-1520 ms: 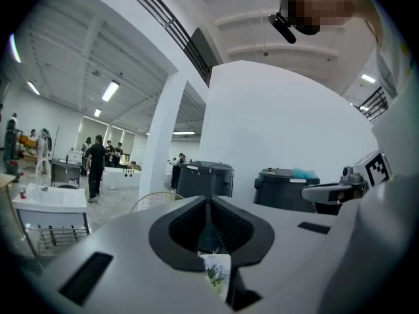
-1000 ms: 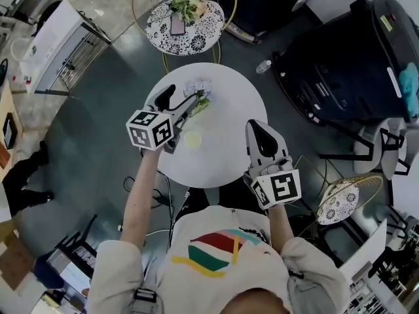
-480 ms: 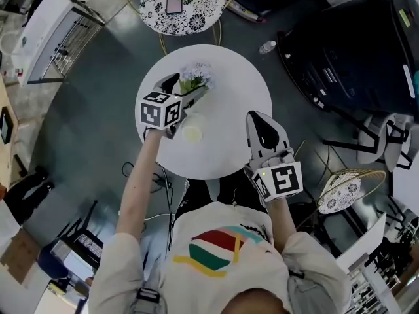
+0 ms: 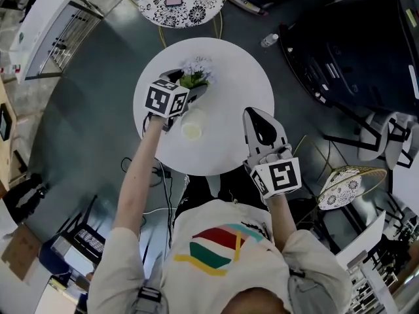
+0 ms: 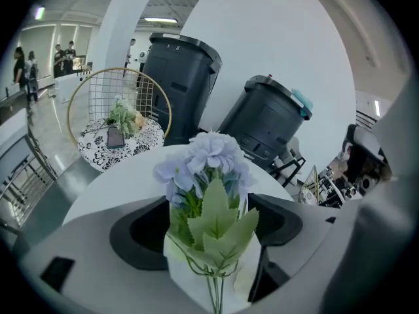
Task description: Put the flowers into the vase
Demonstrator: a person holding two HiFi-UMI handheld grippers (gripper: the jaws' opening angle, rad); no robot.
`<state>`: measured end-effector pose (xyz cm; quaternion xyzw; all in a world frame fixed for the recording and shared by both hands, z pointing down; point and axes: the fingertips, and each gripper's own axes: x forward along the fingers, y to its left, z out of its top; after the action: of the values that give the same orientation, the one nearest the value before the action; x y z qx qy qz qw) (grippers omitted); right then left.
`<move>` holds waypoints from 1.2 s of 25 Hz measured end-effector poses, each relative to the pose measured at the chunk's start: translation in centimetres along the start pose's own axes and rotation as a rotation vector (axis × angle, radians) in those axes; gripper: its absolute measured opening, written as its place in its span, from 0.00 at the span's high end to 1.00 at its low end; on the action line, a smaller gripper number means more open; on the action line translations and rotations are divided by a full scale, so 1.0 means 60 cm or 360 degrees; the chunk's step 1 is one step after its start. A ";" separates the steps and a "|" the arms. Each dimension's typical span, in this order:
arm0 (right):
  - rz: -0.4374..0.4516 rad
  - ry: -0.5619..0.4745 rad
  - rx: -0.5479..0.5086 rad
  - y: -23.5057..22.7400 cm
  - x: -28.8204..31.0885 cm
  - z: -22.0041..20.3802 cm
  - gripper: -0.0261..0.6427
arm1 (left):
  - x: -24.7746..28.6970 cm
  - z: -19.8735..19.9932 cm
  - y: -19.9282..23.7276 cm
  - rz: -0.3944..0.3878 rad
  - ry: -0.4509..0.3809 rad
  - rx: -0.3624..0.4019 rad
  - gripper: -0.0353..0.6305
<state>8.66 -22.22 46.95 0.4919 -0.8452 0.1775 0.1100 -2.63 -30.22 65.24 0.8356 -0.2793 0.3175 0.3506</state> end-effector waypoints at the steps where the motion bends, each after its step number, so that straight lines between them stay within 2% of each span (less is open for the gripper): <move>1: 0.0001 0.0002 0.0002 0.000 0.000 0.000 0.95 | 0.004 -0.004 -0.002 0.0007 0.0026 0.0022 0.37; 3: 0.0000 0.0002 0.0001 0.000 -0.001 0.000 0.95 | 0.007 -0.006 -0.004 0.0035 0.0043 0.0076 0.42; 5: -0.0004 0.0000 0.0001 -0.002 -0.002 0.000 0.95 | 0.007 -0.004 -0.003 0.0050 0.0038 0.0112 0.56; 7: -0.0015 -0.0002 0.0003 -0.005 -0.003 0.001 0.95 | 0.007 -0.003 -0.003 0.0032 0.0045 0.0114 0.63; 12: -0.0034 -0.0005 -0.0002 -0.011 -0.007 0.002 0.95 | 0.006 -0.001 -0.003 0.0020 0.0045 0.0095 0.72; 17: -0.0025 -0.0030 -0.0020 -0.005 -0.013 0.014 0.95 | -0.016 0.014 -0.004 0.0072 -0.0043 0.0110 0.76; 22: -0.0010 -0.0064 -0.0056 0.014 -0.022 0.032 0.95 | -0.078 0.060 0.009 0.0185 -0.0295 0.0108 0.76; 27: 0.0008 -0.0139 -0.0119 0.037 -0.038 0.065 0.95 | -0.194 0.153 0.007 0.0333 -0.0707 0.0169 0.76; 30: 0.0014 -0.0174 -0.0146 0.056 -0.055 0.080 0.95 | -0.266 0.199 -0.018 0.0363 -0.0916 0.0190 0.76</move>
<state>7.31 -20.07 40.73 0.4915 -0.8595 0.1118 0.0853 -8.15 -34.80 46.62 0.8736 -0.4398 0.1212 0.1695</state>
